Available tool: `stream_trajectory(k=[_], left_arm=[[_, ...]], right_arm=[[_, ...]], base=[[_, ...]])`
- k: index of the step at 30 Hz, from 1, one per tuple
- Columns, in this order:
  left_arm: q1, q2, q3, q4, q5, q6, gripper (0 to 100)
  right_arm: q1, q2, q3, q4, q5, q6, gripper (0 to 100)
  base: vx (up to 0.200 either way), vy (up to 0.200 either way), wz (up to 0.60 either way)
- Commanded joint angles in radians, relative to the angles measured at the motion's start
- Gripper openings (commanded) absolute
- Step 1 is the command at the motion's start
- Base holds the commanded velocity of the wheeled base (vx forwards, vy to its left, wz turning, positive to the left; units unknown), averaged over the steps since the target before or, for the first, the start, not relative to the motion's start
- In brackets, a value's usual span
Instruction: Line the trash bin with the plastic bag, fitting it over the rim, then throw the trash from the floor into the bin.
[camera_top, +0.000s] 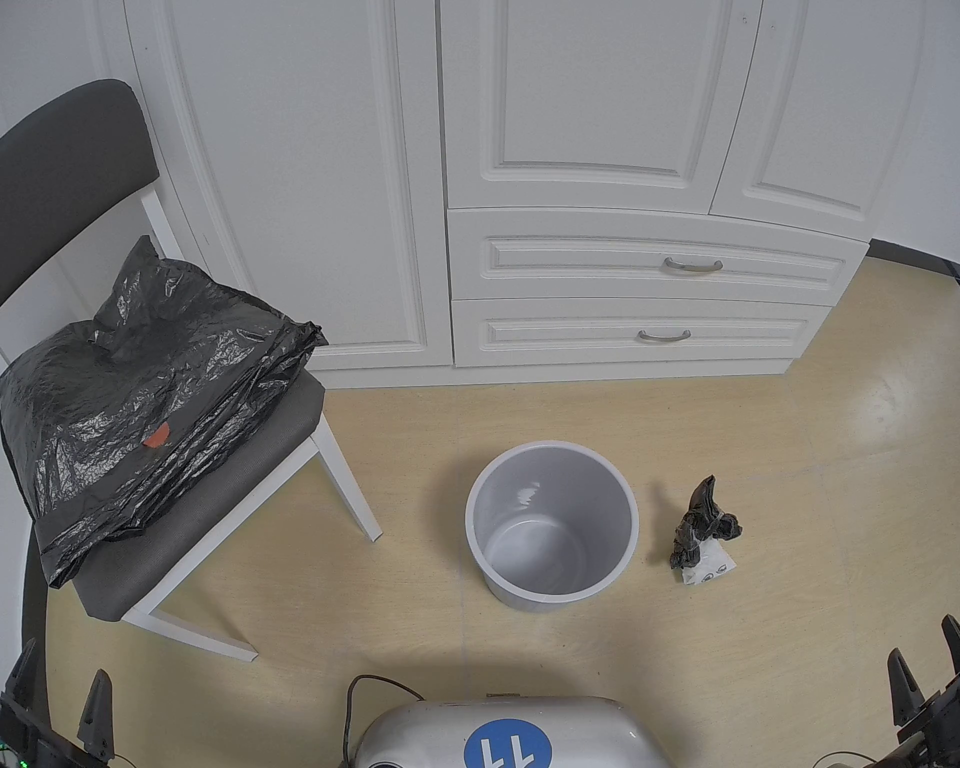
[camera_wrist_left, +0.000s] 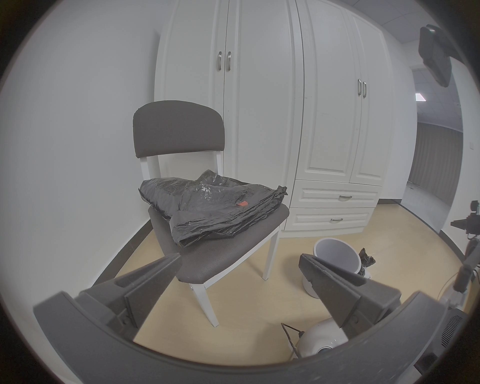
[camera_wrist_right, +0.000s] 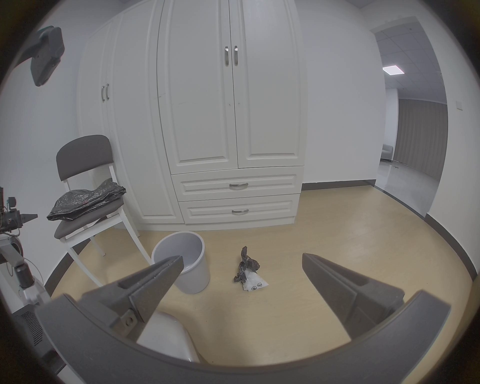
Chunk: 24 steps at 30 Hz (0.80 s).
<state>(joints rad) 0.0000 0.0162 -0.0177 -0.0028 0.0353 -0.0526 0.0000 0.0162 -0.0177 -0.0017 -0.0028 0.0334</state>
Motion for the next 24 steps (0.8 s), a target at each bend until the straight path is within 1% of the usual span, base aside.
stream_trajectory(k=[1,11,12,14,17,18,20,21,24], left_arm=[[0.000,-0.016,0.018,-0.002,0.001,-0.001,100],[0.000,-0.016,0.018,-0.002,0.003,-0.001,100],[0.000,-0.016,0.018,-0.002,0.003,-0.001,100],[0.000,-0.016,0.018,-0.002,0.003,-0.001,100],[0.000,-0.016,0.018,-0.002,0.005,0.002,100],[0.002,-0.016,0.018,-0.002,0.003,0.023,100],[0.000,-0.016,0.018,-0.006,-0.045,0.119,100],[0.000,-0.016,0.018,-0.010,-0.064,0.135,100],[0.000,-0.016,0.018,-0.013,-0.064,0.128,100]], right_arm=[[0.000,-0.016,0.016,0.000,0.000,0.000,100],[0.000,-0.016,0.018,0.000,0.000,-0.004,100],[-0.003,-0.016,0.016,-0.001,-0.005,-0.012,100],[-0.003,-0.016,0.016,0.002,0.009,-0.050,100],[-0.003,-0.016,0.016,0.000,0.020,-0.066,100],[-0.003,-0.015,0.016,0.000,0.023,-0.070,100],[-0.003,-0.015,0.018,0.000,0.024,-0.078,100],[-0.003,-0.016,0.018,0.000,0.026,-0.082,100],[-0.003,-0.016,0.018,-0.003,0.029,-0.081,100]], base=[[0.000,0.000,0.00],[0.000,0.000,0.00],[0.000,0.000,0.00],[0.000,0.000,0.00],[0.000,0.000,0.00],[0.000,0.000,0.00],[0.000,0.000,0.00],[0.000,0.000,0.00],[0.000,0.000,0.00]])
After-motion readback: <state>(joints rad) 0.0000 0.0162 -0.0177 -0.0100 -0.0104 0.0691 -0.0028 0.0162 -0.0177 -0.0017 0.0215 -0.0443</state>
